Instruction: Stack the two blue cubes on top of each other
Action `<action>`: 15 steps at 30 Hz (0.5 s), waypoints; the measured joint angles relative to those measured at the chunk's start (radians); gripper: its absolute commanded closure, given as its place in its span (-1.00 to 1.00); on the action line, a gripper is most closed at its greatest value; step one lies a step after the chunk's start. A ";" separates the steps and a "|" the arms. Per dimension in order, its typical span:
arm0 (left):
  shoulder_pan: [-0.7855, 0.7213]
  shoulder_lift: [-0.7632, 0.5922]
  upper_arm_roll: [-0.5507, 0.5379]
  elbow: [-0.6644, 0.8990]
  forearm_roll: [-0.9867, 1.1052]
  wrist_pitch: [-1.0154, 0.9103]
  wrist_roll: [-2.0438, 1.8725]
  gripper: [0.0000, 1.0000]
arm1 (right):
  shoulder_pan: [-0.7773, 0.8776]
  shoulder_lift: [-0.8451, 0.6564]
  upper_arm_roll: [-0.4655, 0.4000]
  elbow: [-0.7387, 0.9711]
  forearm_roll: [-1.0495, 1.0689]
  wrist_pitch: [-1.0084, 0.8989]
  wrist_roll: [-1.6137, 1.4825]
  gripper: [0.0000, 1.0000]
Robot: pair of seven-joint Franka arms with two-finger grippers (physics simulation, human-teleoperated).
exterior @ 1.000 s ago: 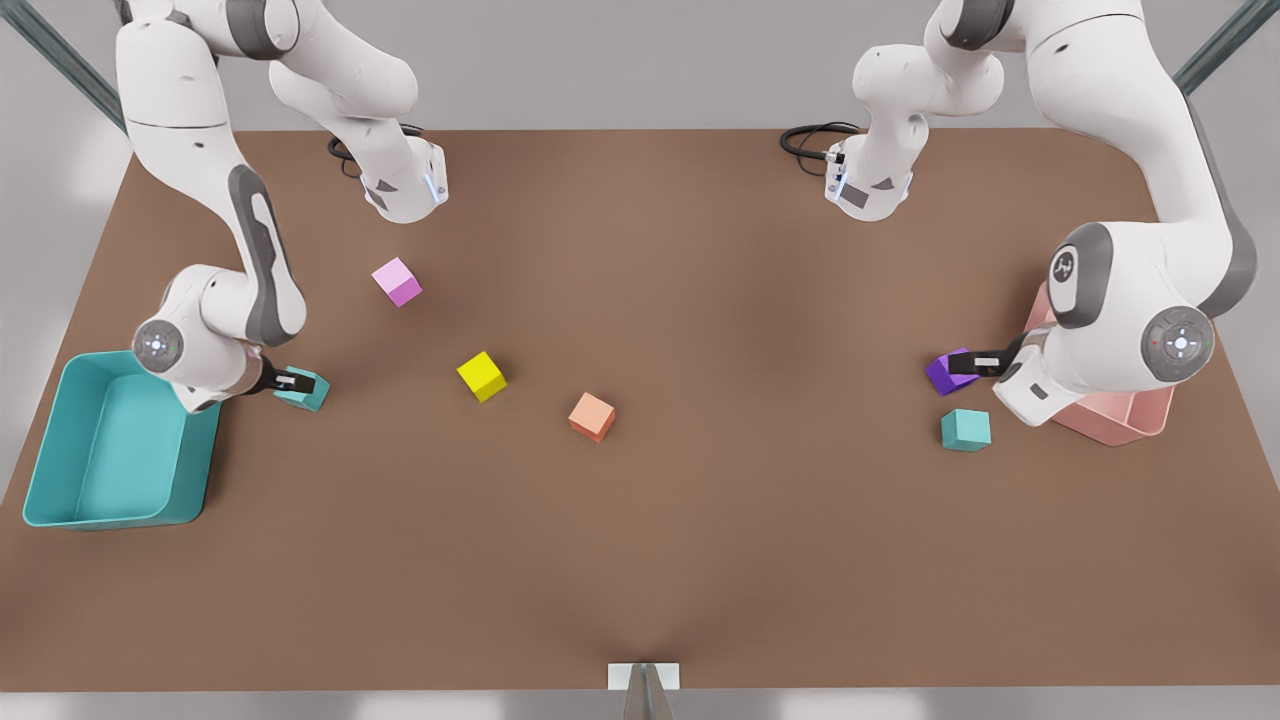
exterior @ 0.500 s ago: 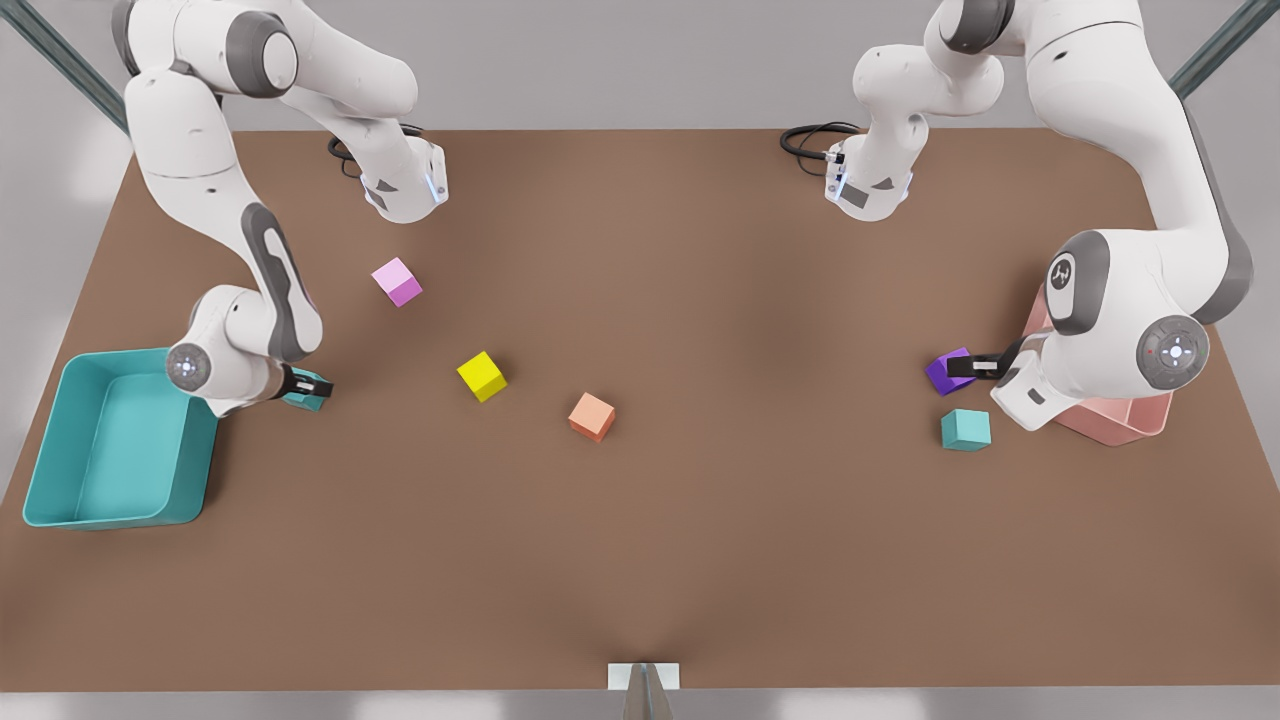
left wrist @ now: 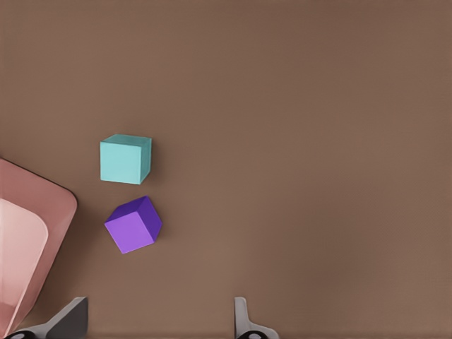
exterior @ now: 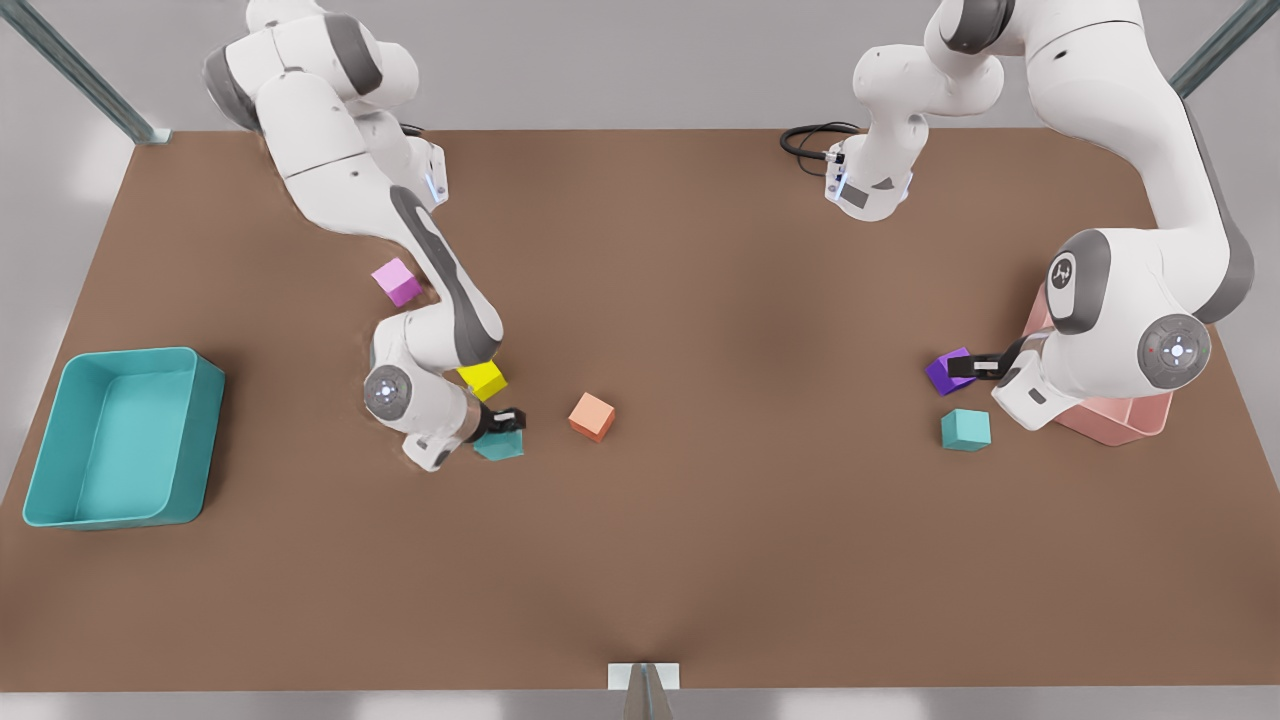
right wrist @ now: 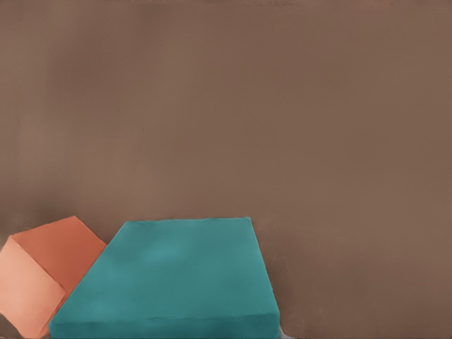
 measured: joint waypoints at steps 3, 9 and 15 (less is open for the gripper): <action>0.000 0.000 0.000 0.000 0.000 0.000 0.000 -1.00 | 0.158 0.131 -0.002 0.221 -0.019 0.032 0.102 -0.12; 0.005 0.004 0.001 -0.001 -0.001 0.001 0.001 -1.00 | 0.379 0.283 -0.101 0.477 -0.064 0.065 0.316 -0.12; 0.007 0.012 0.001 0.000 -0.001 0.002 0.001 -1.00 | 0.417 0.470 -0.180 0.647 -0.075 0.130 0.495 -0.13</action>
